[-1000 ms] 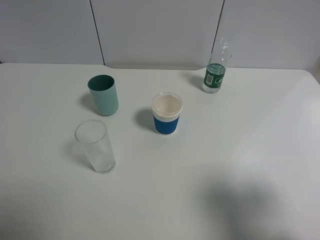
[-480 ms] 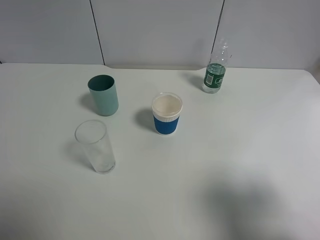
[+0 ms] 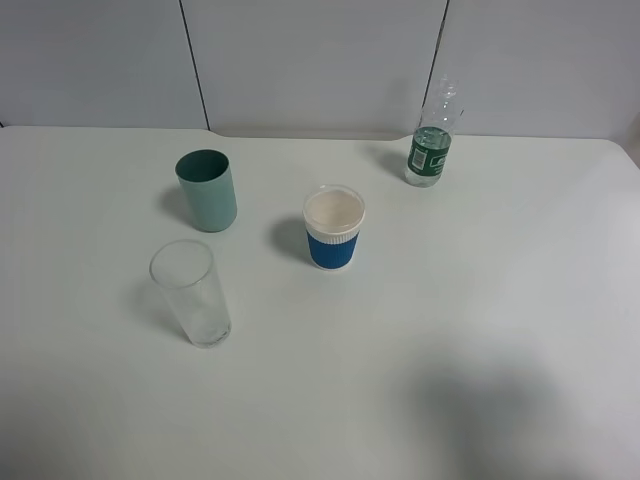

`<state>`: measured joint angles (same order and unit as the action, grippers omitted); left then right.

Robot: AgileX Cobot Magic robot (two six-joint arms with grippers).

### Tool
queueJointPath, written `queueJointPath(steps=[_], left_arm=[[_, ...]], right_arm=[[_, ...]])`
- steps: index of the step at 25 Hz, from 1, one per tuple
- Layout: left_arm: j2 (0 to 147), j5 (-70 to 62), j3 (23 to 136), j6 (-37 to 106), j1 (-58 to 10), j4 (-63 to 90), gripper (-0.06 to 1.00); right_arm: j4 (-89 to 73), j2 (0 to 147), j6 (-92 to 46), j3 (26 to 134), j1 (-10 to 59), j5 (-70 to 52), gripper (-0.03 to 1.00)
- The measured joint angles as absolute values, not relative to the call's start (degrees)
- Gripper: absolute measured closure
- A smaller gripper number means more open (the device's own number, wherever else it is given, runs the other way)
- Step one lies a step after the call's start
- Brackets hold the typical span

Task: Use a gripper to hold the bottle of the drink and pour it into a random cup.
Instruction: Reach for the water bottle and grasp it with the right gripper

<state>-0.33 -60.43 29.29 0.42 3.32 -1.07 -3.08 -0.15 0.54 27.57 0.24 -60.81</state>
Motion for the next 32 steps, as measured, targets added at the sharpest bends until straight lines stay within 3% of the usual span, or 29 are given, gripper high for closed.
queueJointPath(steps=[32], left_arm=[[-0.3,-60.4,29.3,0.4,3.3,-1.1,-0.03]], right_arm=[[-5.1,1.8,0.5,27.6,0.2,-60.8,0.13]])
